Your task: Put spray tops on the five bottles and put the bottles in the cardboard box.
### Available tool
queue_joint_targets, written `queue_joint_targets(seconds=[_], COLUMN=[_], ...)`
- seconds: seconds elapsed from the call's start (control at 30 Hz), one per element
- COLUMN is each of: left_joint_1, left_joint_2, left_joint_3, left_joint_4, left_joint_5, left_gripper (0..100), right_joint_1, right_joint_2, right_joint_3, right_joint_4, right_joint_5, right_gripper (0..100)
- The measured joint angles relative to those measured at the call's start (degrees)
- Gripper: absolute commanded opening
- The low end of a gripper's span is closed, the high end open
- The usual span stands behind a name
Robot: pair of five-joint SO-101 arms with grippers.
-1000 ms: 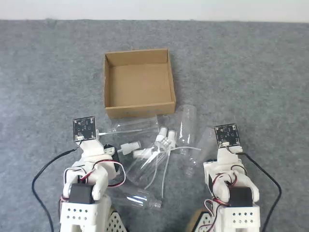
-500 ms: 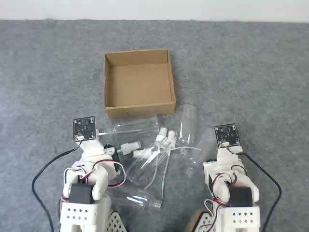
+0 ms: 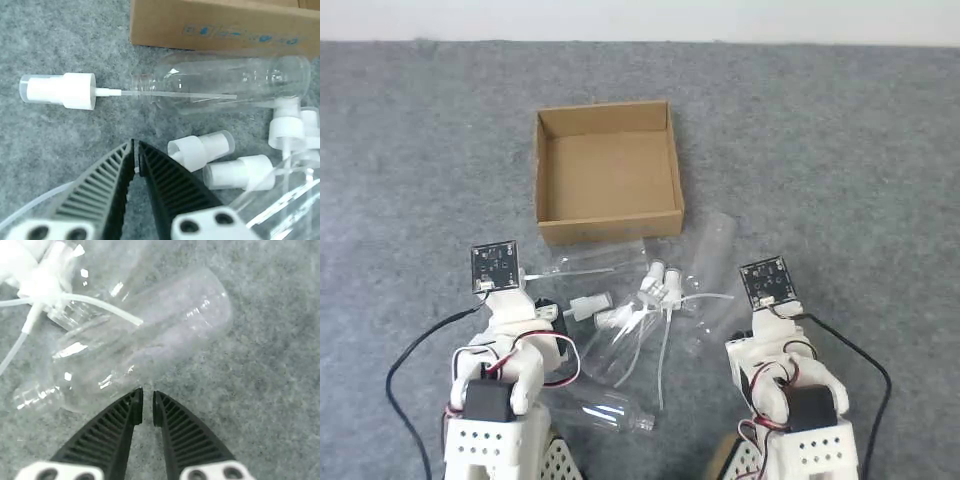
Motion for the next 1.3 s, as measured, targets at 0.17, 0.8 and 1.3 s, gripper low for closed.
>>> queue_joint_targets(seconds=[0.17,0.8,1.3], left_joint_1=[0.0,0.0,0.0], left_joint_2=[0.0,0.0,0.0], left_joint_3=[0.0,0.0,0.0], left_joint_4=[0.0,0.0,0.0], left_joint_5=[0.0,0.0,0.0], left_gripper=[1,1,1], right_joint_1=[7.3,22.2,22.2], right_joint_2=[-0.1,-0.2,-0.7], right_joint_3=[-0.4,-12.3,-22.8], right_joint_4=[0.0,0.0,-2.1], right_joint_5=[0.0,0.0,7.1], right_gripper=[0.6,0.6,0.6])
